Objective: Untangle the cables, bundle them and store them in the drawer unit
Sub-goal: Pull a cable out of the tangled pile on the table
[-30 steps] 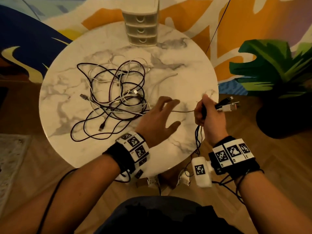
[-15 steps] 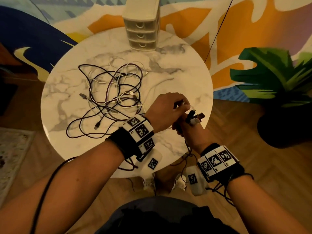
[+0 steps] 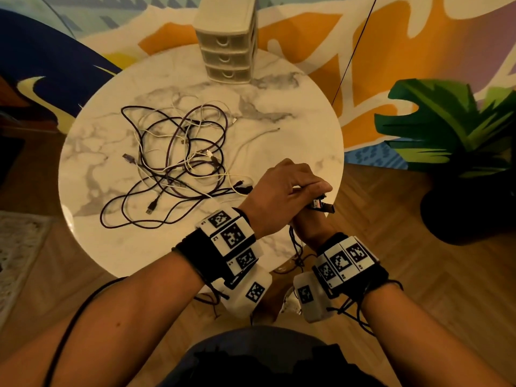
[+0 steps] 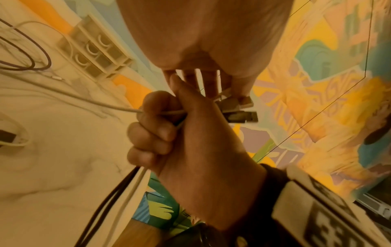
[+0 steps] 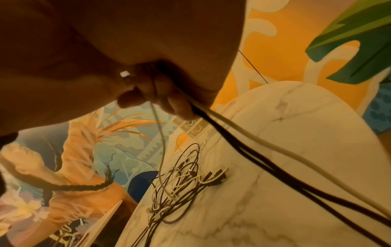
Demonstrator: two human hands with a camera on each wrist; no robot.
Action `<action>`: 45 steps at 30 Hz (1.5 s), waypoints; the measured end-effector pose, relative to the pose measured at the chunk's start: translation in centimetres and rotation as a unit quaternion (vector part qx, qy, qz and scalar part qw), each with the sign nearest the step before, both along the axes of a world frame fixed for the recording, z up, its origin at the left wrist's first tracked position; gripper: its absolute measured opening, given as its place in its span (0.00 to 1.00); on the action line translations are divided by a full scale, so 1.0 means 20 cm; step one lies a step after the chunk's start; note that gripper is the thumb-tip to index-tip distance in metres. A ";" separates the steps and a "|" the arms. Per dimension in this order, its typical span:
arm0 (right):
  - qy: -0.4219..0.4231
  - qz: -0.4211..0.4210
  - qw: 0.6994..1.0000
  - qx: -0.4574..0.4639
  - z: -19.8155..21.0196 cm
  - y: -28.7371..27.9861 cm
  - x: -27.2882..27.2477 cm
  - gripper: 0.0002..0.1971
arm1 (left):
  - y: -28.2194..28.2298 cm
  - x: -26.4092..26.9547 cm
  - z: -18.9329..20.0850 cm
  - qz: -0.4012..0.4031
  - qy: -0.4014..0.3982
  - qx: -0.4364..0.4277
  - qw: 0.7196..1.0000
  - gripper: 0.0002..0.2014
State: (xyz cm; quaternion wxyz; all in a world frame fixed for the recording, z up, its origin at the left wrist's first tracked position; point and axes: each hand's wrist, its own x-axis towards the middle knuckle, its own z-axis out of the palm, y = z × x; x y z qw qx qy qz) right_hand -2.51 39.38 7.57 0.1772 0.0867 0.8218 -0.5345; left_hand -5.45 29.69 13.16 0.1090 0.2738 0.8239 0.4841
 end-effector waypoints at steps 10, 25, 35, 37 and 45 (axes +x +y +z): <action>0.083 -0.225 0.907 -0.347 0.10 0.05 -0.06 0.31 | -0.40 0.02 -0.46 0.001 -0.146 -0.241 0.959 0.14; 0.019 -0.172 0.946 -0.275 0.15 -0.02 -0.08 0.39 | -0.58 -0.23 -0.15 0.271 0.030 -0.275 0.922 0.20; -0.046 -0.180 0.975 -0.119 -0.04 -0.13 -0.05 0.29 | -0.39 0.14 -0.40 0.100 -0.068 -0.228 0.966 0.19; -0.016 -0.182 0.972 -0.149 0.00 -0.10 -0.06 0.27 | -0.48 0.15 -0.53 0.157 -0.205 -0.148 0.955 0.17; 0.014 -0.217 0.964 -0.151 0.02 0.00 -0.05 0.30 | -0.86 -0.21 -0.66 0.261 -0.148 -0.254 0.919 0.14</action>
